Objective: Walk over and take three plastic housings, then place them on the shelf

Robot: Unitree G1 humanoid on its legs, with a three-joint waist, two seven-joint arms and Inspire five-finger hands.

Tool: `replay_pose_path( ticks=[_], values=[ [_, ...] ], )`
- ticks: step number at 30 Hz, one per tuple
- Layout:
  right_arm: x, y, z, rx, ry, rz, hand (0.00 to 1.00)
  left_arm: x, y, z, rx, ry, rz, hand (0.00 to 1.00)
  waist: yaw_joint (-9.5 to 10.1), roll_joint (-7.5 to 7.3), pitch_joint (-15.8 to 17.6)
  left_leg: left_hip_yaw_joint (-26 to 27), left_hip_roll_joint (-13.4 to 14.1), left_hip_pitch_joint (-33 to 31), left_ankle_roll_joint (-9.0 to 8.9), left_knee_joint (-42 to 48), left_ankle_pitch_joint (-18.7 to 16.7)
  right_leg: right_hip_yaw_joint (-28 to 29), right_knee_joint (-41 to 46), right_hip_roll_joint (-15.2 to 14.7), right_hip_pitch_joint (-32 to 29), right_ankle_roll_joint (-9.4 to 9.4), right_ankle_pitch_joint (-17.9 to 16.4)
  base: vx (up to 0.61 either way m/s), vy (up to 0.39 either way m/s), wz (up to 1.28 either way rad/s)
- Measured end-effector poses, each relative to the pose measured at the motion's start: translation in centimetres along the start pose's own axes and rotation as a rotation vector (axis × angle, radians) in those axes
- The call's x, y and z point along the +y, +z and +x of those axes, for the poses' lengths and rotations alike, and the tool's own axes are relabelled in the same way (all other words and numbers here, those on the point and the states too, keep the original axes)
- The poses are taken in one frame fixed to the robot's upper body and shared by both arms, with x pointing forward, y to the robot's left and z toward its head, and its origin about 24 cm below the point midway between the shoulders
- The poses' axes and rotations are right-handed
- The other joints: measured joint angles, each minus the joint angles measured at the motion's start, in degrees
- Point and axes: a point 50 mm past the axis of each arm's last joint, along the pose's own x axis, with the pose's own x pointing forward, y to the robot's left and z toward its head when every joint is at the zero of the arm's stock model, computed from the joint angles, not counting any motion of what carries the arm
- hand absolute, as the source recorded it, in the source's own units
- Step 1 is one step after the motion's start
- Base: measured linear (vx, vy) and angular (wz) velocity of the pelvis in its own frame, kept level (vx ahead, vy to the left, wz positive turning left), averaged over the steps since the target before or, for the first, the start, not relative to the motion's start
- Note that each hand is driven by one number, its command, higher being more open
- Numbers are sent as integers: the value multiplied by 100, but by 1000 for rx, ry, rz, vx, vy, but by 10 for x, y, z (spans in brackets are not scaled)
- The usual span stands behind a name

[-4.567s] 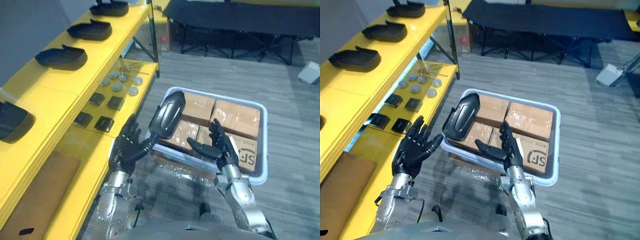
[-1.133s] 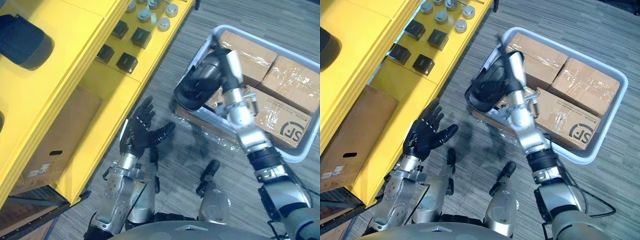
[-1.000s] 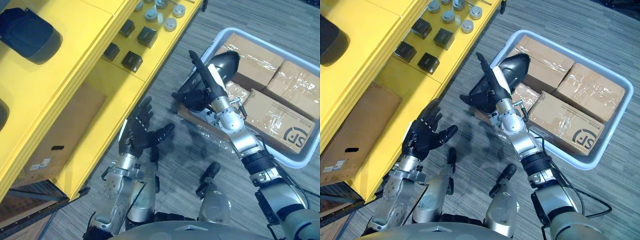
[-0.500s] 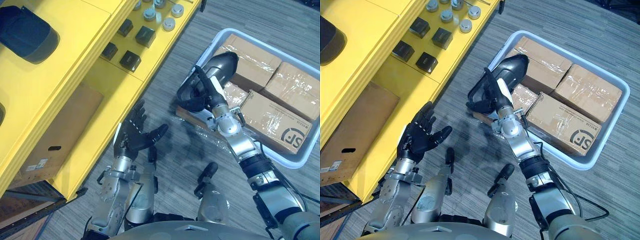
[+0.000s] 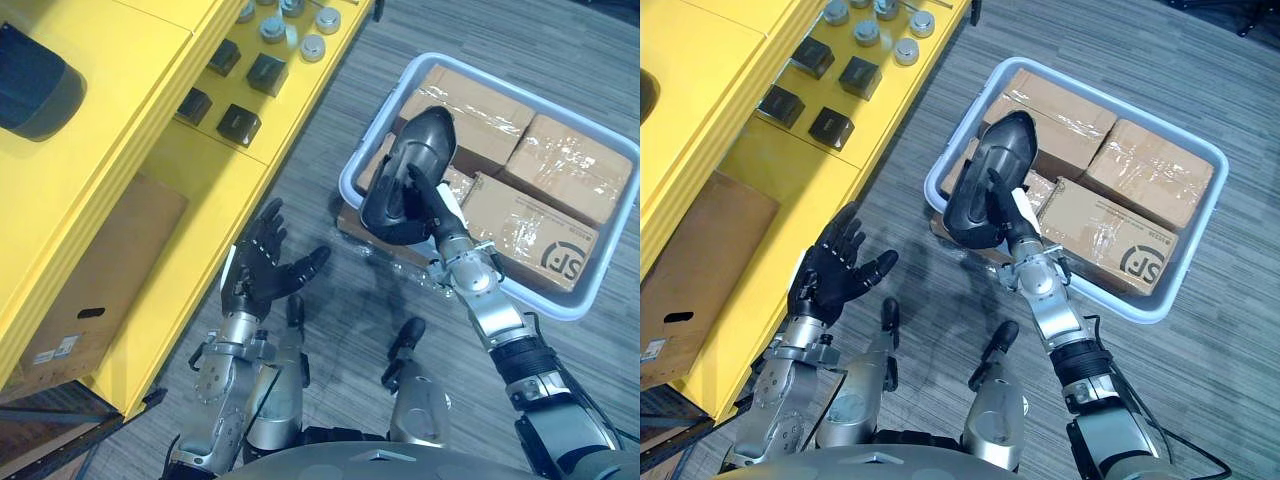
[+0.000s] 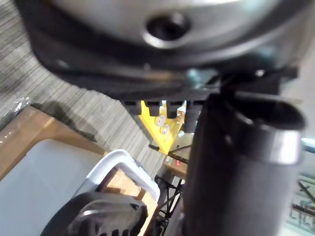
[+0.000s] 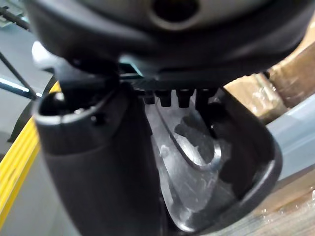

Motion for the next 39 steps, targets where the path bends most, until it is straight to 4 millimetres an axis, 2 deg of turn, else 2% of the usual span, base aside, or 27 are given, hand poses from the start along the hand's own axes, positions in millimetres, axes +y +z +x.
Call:
replay_pose_path(
  ticks=[10, 13, 18, 24, 26, 31, 34, 35, 39],
  values=[
    [-43, -16, 8, 100, -207, 0, 100, 3, 5, -1, -13, 12, 5, 100, -10, -17, -5, 15, -4, 4, 1, 4, -4, 16, -1, -1, 0, 21, 15, 0, 0, 0],
    [-63, -24, 9, 156, -283, -11, 100, 4, 5, -5, -6, 21, 3, 100, -16, -17, -5, 14, -4, 4, 1, 5, -4, 16, -2, -2, 1, 23, 16, 0, 0, 0],
    [-85, -28, 7, 170, -301, -46, 100, 6, 5, -6, -2, 26, 5, 100, -54, -17, -5, 10, -5, 2, 1, 6, -5, 13, -4, -1, 2, 34, 25, 0, 0, 0],
    [-85, -12, 9, 11, -203, 12, 100, 6, 5, -6, -3, 11, 6, 100, -150, -16, -5, 19, 3, -5, -10, 96, -82, 29, -9, 1, 27, 40, 29, 0, -2, -1],
    [-85, 3, 7, -99, -172, 32, 100, 5, 5, -6, -3, 7, 6, 100, -153, -16, -5, 27, 10, -5, -14, 118, -110, 38, -15, 7, 33, 40, 28, 0, 0, 0],
    [-83, 29, -1, -282, -157, 38, 100, 6, 6, -6, -7, -2, 13, 100, -152, -16, -5, 68, 13, -6, -14, 194, -175, 84, -19, 6, 42, 39, 26, 4, -4, -3],
    [-85, 39, -10, -359, -220, 55, 100, 7, 7, -5, -13, -13, 43, 100, -151, -20, -7, 114, 21, 1, -19, 197, -193, 106, -26, 11, 33, 39, 26, 2, -4, -4],
    [-89, 40, -13, -369, -310, 90, 100, 6, 8, -5, -17, -28, 43, 100, -161, -31, -12, 161, 26, 2, -30, 216, -219, 161, -27, 16, 2, 40, 26, 2, -4, -11],
    [-96, 28, -21, -320, -446, 146, 100, -2, 11, -1, -38, -87, 37, 100, -168, -47, -13, 351, 75, -21, -37, 493, -424, 376, -27, 37, -47, 55, 38, 1, -5, -27]
  ],
)
